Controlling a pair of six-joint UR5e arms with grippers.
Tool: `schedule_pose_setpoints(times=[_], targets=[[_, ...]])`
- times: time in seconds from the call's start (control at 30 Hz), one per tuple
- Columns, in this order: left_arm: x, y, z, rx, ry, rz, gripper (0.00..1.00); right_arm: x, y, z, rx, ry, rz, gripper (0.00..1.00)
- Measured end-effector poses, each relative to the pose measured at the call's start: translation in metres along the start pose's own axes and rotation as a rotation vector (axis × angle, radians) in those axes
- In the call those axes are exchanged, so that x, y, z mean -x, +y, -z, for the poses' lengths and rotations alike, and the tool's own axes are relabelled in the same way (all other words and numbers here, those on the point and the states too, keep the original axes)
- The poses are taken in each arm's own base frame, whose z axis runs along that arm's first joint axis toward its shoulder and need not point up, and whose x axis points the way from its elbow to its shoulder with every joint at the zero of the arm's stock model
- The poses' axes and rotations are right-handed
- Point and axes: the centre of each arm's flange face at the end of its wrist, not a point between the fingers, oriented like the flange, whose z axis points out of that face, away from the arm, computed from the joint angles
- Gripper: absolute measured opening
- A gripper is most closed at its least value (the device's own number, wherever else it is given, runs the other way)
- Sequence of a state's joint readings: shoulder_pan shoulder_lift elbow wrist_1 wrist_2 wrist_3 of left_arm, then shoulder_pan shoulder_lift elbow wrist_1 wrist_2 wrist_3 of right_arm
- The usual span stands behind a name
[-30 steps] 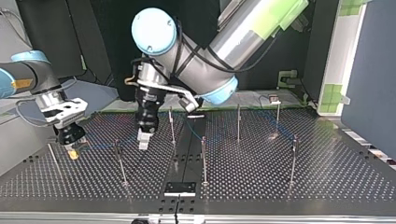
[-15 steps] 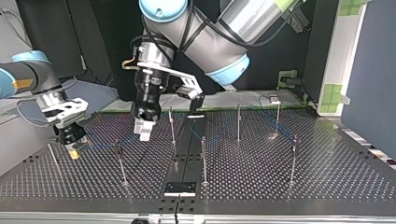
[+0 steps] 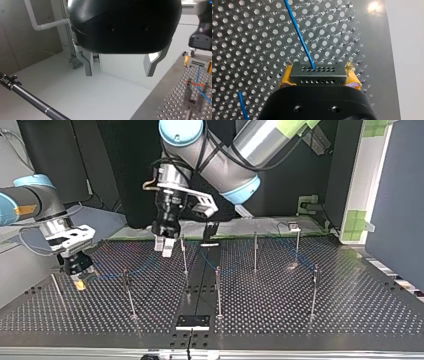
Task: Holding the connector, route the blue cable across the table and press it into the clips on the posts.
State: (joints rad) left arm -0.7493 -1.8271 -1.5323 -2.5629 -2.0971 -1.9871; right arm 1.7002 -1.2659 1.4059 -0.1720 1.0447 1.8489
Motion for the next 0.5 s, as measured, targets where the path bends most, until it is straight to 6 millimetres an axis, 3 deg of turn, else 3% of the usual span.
schedule_pose_setpoints(times=[0.5], targets=[[-0.031, 0.032, 0.027, 0.011, -0.004, -0.064, 1.00, 0.002, 0.000, -0.001, 0.000, -0.002, -0.001, 0.00]])
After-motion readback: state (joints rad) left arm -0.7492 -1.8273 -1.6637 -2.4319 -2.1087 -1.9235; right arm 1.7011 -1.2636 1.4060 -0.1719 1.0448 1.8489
